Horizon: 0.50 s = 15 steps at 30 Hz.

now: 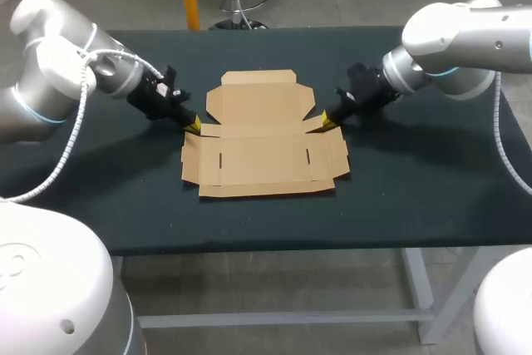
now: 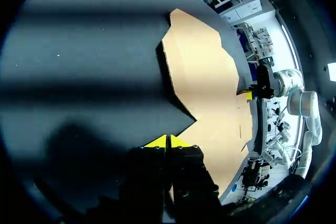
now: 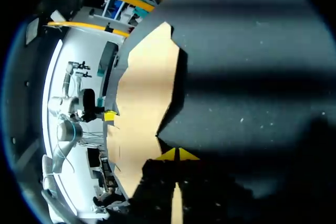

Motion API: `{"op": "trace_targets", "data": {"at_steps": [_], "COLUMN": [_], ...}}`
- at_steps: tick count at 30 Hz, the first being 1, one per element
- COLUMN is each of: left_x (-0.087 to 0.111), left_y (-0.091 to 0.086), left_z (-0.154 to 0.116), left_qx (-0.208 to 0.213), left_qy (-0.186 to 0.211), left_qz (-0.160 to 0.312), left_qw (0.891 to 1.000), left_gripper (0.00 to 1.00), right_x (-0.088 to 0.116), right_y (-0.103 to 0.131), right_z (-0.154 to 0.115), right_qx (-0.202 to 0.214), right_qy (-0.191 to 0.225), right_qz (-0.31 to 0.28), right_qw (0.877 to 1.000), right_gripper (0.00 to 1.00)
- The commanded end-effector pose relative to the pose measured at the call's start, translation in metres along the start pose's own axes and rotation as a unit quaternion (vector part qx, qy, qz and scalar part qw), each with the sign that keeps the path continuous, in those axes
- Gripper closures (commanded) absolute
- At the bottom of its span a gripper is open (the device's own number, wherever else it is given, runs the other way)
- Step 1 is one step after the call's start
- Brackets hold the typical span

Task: Assemble the packaging by folding the flat box into shape, placing the metal phone stand inside, and closing the box properly

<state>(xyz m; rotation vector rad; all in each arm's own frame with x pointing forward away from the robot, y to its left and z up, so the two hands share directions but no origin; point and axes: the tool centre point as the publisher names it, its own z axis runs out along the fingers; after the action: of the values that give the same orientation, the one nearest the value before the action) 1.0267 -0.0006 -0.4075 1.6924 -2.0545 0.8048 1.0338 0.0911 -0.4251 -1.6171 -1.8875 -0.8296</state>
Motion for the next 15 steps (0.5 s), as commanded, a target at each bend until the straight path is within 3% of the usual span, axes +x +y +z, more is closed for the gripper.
{"op": "trace_targets", "data": {"at_steps": [1, 15], "left_x": [0.001, 0.013], "left_y": [0.004, 0.006], "left_z": [-0.001, 0.000], "left_qx": [0.008, 0.020], "left_qy": [0.009, 0.022], "left_qz": [0.001, 0.008], "left_qw": [1.000, 1.000], "left_gripper": [1.00, 1.00], "right_x": [0.000, 0.008], "right_y": [0.002, 0.002], "right_z": [0.001, 0.002], "right_qx": [0.003, 0.004], "right_qy": [0.004, 0.002], "right_qz": [-0.001, -0.004], "right_qw": [1.000, 1.000], "right_gripper": [1.00, 1.00]}}
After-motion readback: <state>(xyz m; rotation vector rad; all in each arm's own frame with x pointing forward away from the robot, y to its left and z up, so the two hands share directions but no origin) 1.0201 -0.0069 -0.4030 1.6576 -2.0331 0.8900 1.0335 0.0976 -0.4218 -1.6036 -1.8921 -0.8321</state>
